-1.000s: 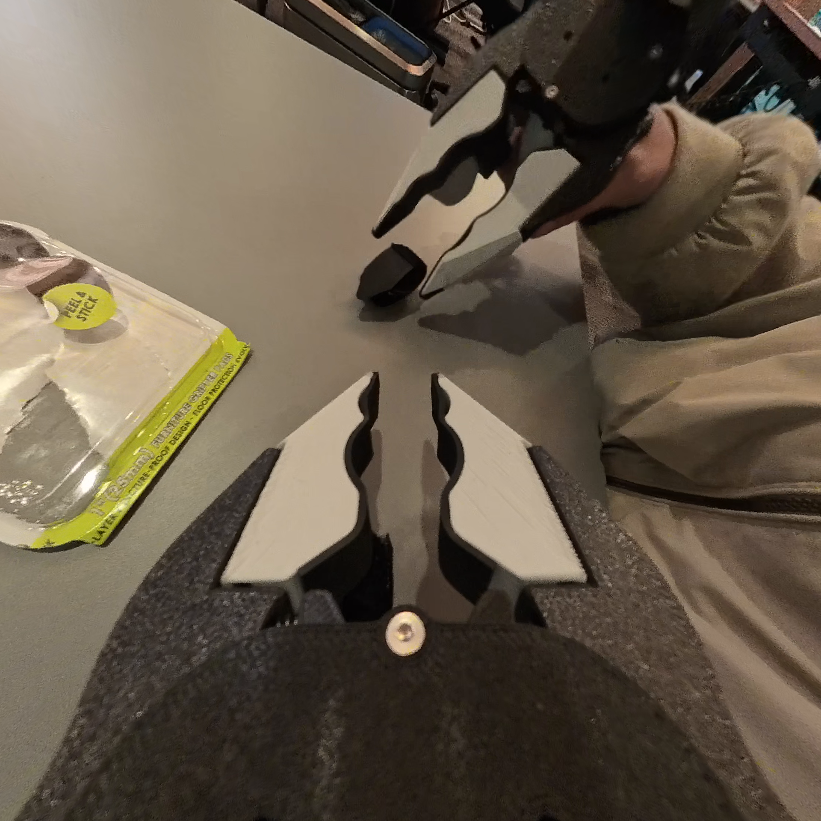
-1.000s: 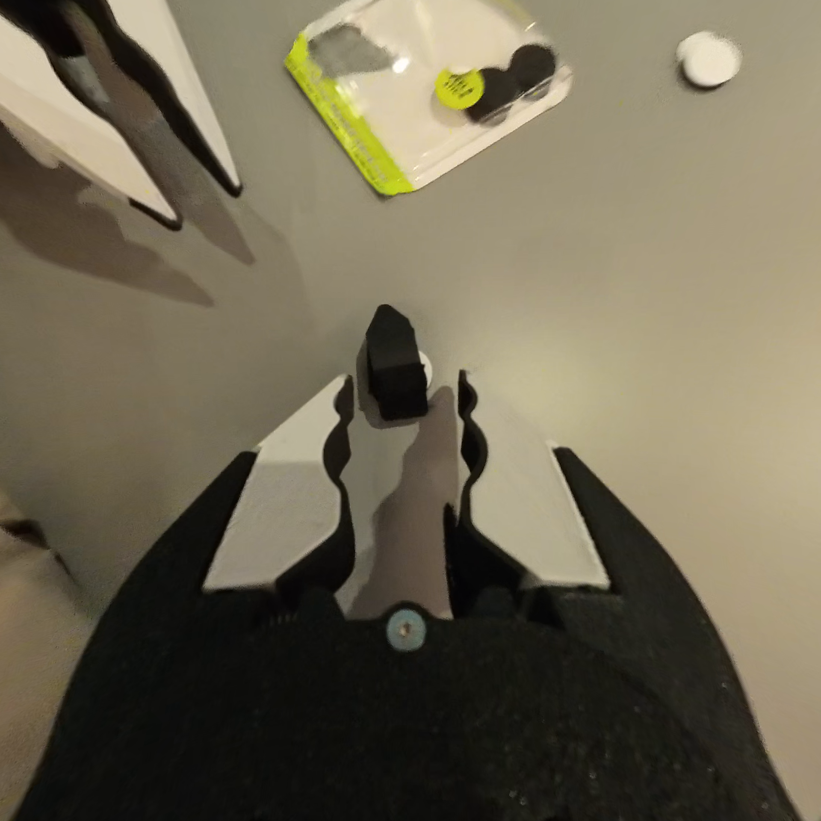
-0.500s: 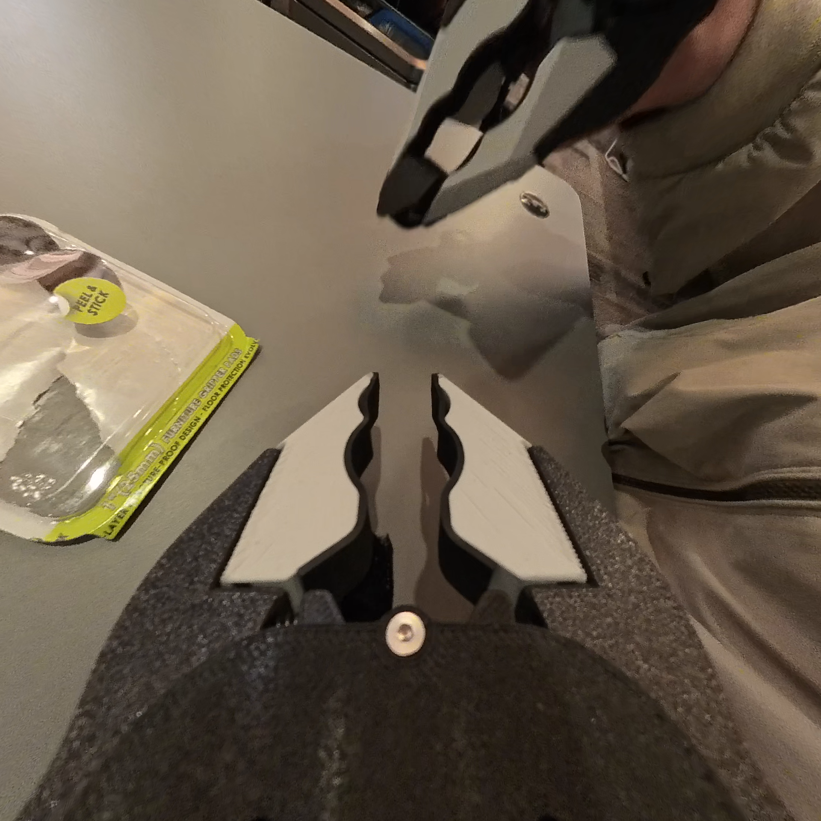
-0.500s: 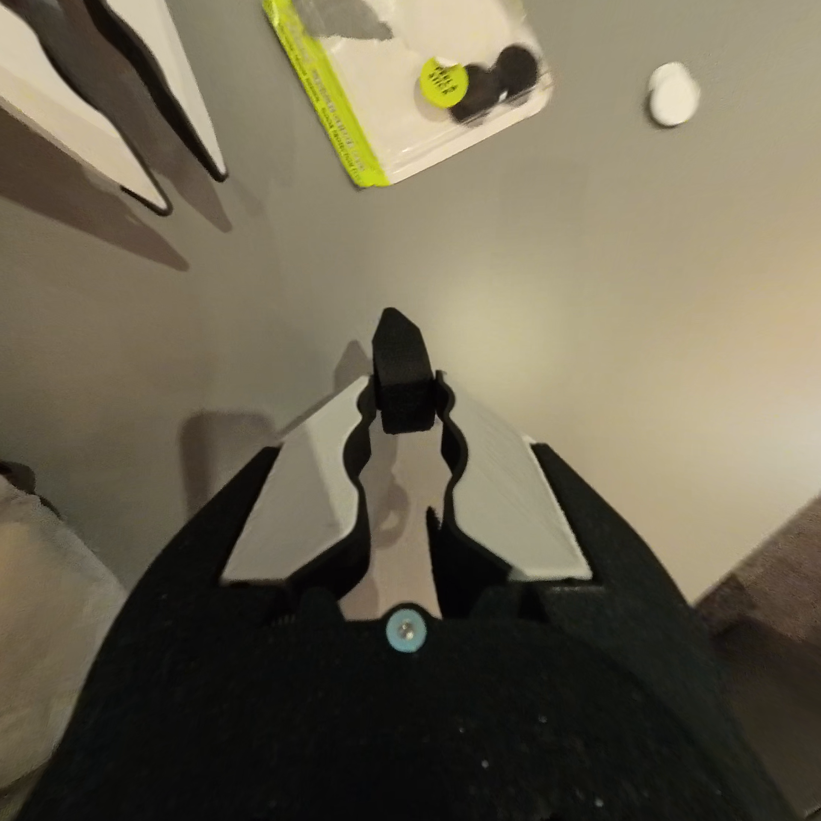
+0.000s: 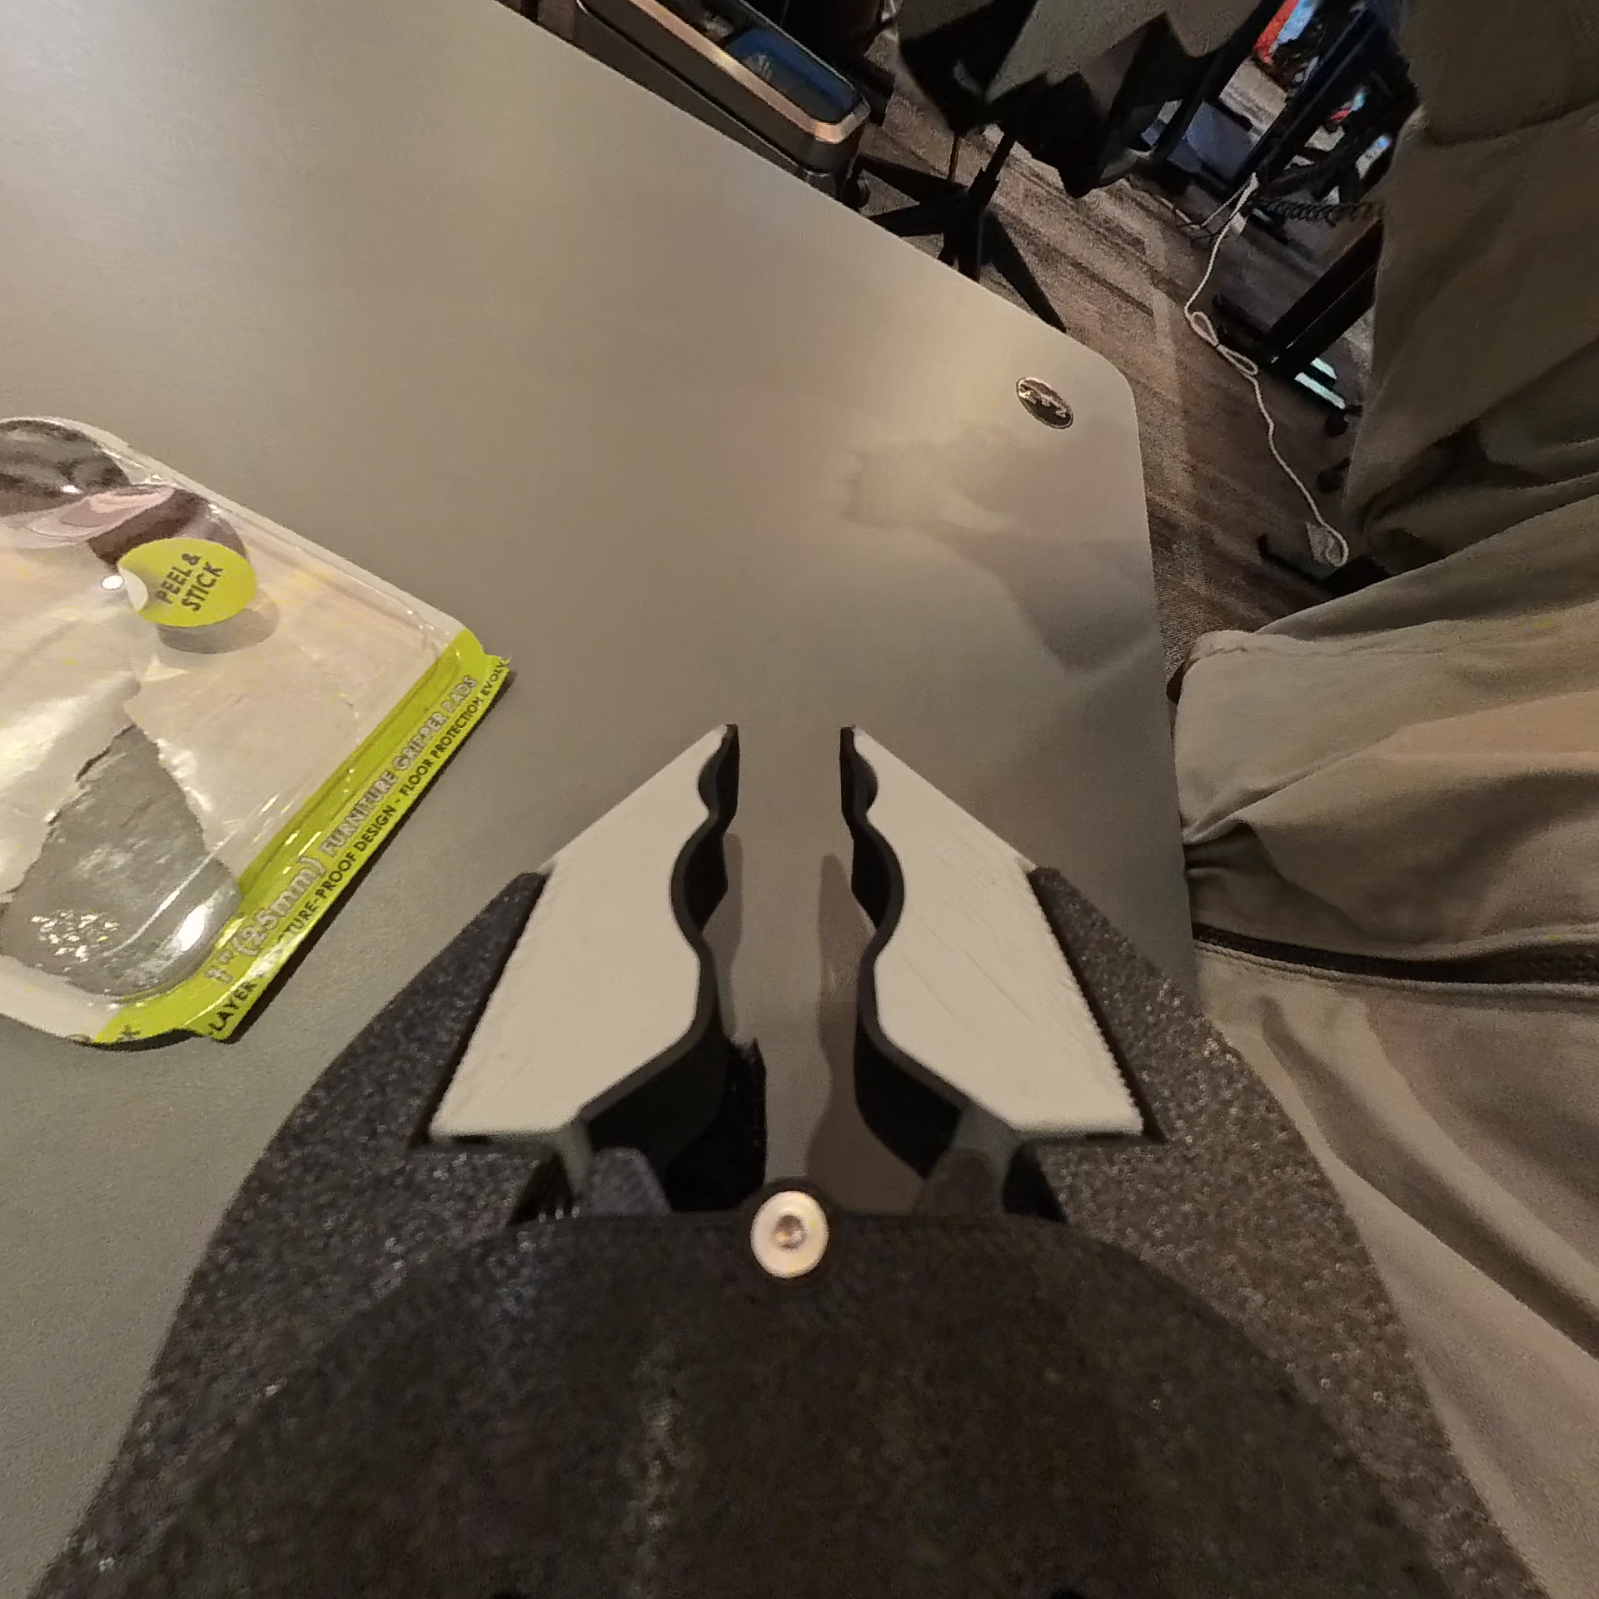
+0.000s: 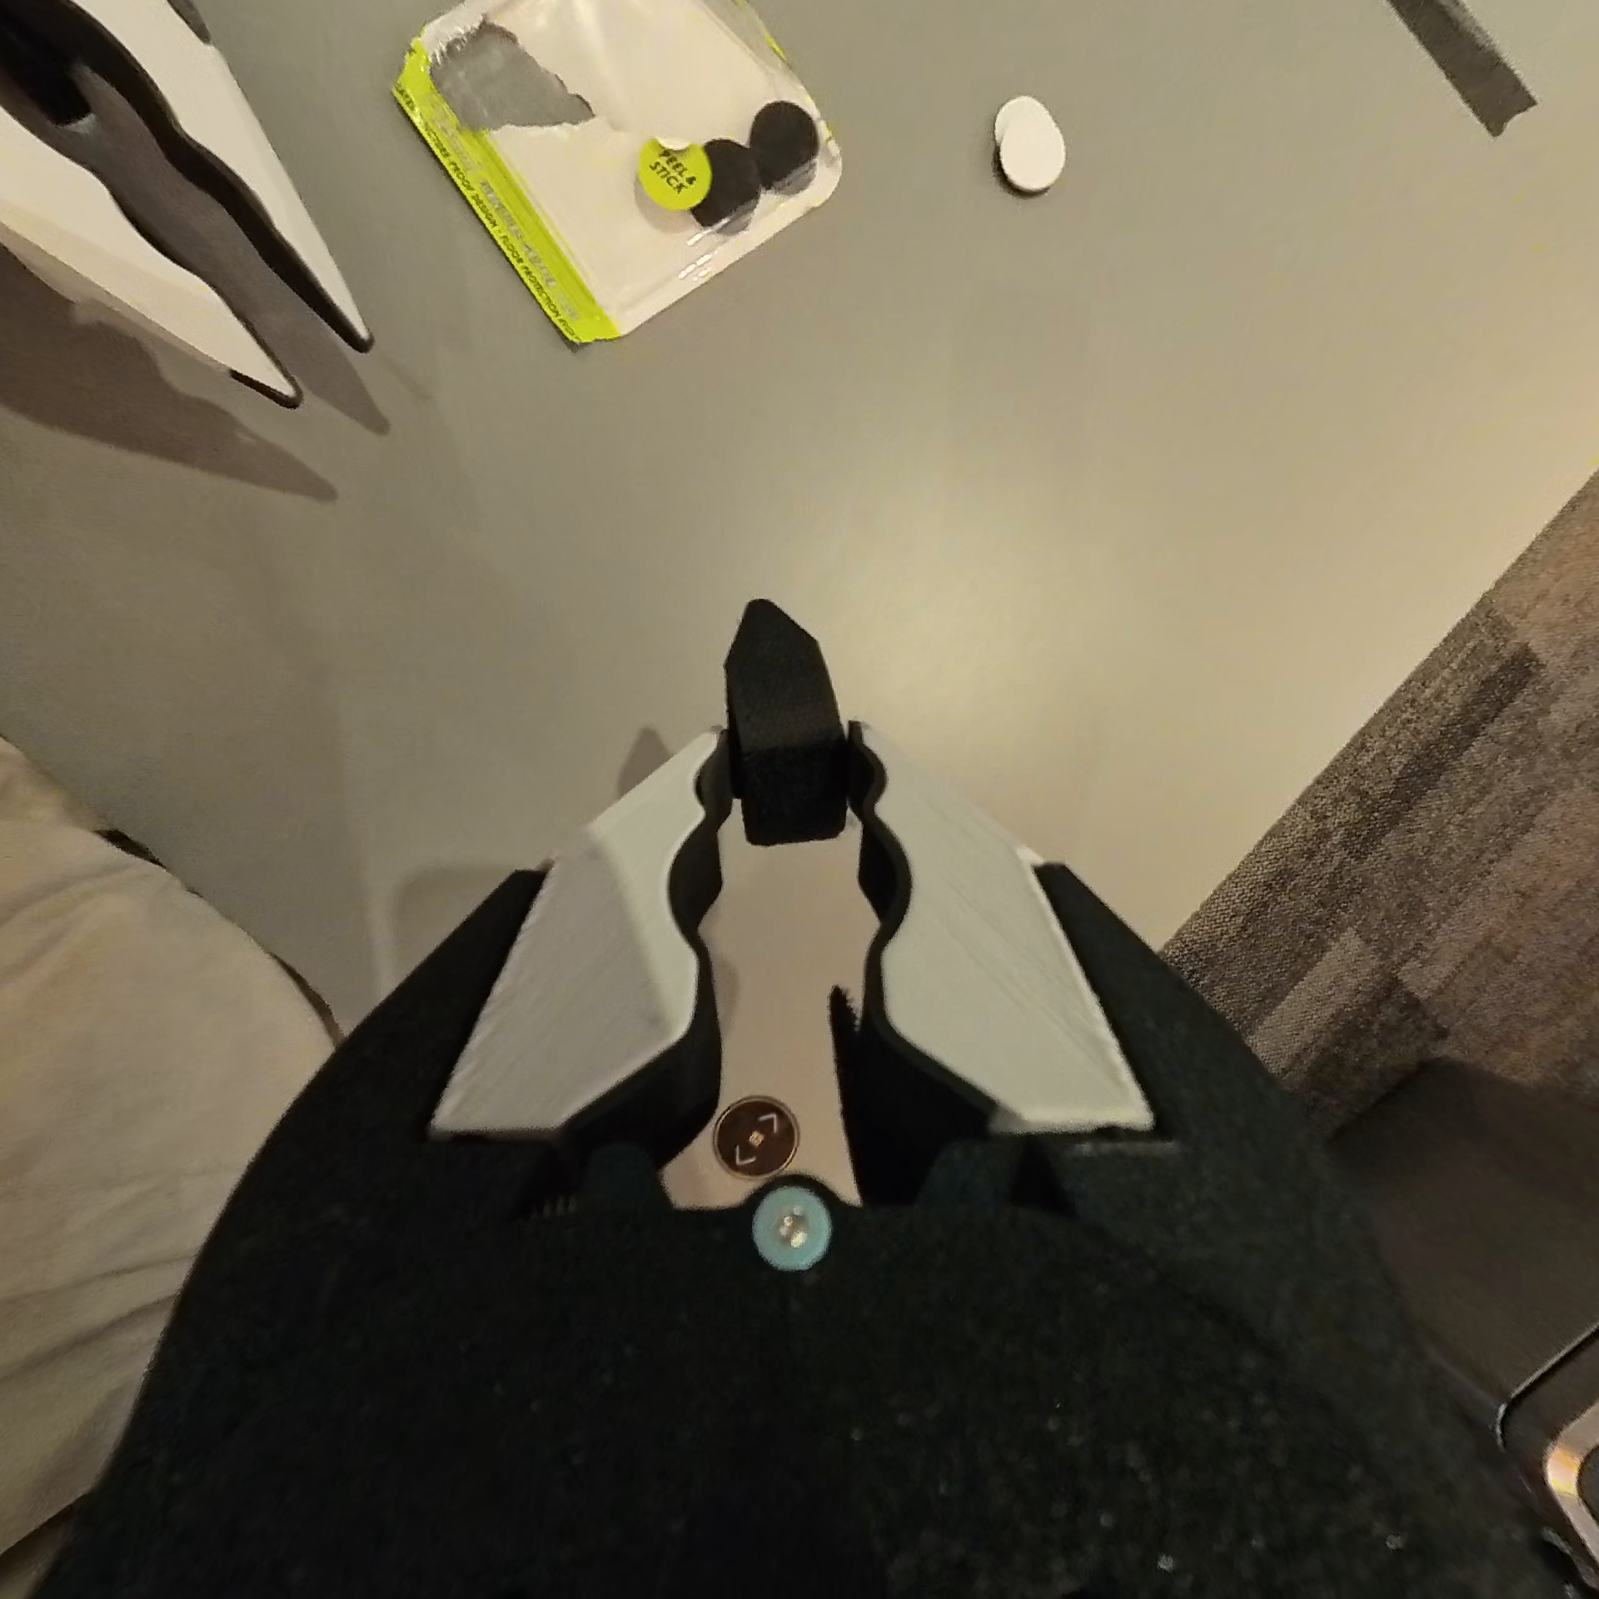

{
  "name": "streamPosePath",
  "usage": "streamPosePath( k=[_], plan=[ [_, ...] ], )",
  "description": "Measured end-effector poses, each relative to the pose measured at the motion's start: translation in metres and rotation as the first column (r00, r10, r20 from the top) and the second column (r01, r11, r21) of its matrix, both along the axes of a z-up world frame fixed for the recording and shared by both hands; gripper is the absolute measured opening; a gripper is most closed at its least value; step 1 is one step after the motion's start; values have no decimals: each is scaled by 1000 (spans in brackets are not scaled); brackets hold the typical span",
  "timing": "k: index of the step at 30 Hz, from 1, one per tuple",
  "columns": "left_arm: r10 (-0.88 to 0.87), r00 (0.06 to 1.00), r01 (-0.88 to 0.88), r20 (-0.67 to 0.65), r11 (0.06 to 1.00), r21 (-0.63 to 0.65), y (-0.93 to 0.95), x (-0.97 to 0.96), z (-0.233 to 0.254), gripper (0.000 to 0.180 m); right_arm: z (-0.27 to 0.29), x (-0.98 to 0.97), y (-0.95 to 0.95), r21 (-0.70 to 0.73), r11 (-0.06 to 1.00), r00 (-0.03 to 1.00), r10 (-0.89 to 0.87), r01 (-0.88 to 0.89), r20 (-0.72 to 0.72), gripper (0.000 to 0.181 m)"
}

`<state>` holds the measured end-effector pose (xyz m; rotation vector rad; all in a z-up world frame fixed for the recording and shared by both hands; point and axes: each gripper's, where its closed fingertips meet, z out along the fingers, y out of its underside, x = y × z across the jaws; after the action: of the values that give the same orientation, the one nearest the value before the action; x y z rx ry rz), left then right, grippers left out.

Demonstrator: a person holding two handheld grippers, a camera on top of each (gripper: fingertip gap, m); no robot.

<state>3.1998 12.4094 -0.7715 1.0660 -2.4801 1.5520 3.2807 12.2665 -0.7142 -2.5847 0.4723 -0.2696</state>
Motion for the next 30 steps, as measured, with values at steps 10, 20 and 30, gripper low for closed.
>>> streamPosePath(
  k=[10,20,30],
  plan=[
    [-1,1000,1,3,1000,14,-1,0,-1,23,-98,-50,-7,-100,991,987,76,-90,-142,25],
    [-10,1000,10,1,1000,13,-2,-1,-3,23,-66,-55,-10,160,961,974,-227,225,-7,42],
    [-16,1000,15,19,999,40,0,-2,-5,23,-87,-46,4,-51,978,971,-195,203,135,30]
  ],
)
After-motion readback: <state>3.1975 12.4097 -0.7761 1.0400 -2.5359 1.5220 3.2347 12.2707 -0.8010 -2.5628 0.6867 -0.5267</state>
